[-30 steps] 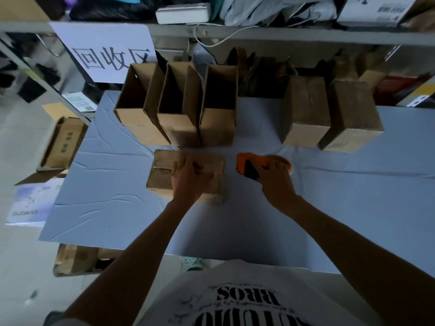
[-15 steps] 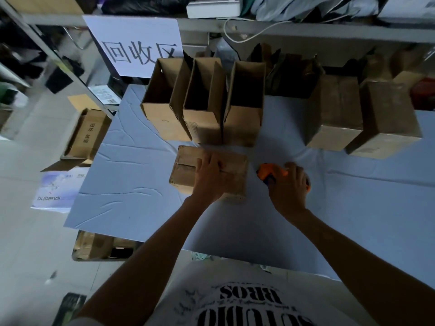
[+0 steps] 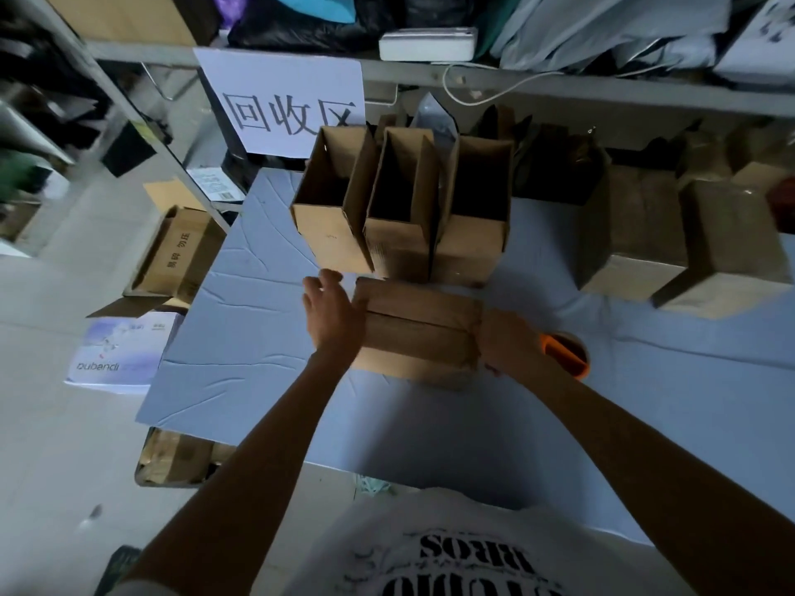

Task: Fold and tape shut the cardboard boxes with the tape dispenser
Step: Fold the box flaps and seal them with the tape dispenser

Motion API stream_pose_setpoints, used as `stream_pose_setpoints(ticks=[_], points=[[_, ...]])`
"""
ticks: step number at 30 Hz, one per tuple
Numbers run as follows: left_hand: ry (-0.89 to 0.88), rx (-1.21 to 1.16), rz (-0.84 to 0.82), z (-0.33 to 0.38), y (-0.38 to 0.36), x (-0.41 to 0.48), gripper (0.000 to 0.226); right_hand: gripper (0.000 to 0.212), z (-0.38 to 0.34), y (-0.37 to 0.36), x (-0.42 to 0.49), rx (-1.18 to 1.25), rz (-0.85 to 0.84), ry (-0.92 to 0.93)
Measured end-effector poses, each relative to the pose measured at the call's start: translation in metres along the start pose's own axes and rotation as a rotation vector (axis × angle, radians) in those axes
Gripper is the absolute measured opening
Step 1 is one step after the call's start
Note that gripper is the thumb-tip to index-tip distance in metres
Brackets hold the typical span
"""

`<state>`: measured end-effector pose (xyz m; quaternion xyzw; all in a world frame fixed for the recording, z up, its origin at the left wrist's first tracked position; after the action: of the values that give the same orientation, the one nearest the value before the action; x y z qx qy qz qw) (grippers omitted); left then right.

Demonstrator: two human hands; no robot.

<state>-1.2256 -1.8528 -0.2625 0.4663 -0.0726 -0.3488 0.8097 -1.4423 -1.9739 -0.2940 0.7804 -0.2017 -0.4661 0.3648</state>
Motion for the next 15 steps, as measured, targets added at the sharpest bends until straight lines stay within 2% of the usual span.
stream_pose_setpoints(ticks=[3, 7, 9, 11, 15], points=[[0.174, -0.024, -0.149, -0.028, -0.005, 0.013, 0.024, 0.031, 0.003, -0.004, -0.001, 0.332, -0.06, -0.029], [0.141, -0.064, -0.115, -0.024, 0.0, 0.014, 0.015, 0.042, 0.0, -0.01, -0.005, 0.316, -0.085, -0.029], [0.127, -0.067, -0.124, -0.025, -0.002, 0.013, 0.023, 0.037, 0.004, -0.009, -0.002, 0.334, -0.075, -0.054], [0.113, -0.072, -0.137, -0.026, -0.001, 0.012, 0.027, 0.041, 0.007, -0.008, 0.002, 0.354, -0.078, -0.06], [0.184, -0.176, -0.091, -0.034, 0.0, 0.006, 0.02, 0.046, 0.01, -0.011, 0.007, 0.398, -0.14, -0.025]])
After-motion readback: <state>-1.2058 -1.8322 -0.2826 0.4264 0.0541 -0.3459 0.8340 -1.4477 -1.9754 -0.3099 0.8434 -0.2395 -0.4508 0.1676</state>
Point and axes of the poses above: each hand's wrist, its own x-axis towards the middle knuckle, its own y-axis out of the back of the hand, z = x × y, the point moved 8 cm from there along x, towards the middle knuckle, and after that the axes turned 9 degrees about -z, right-handed, at the moved point
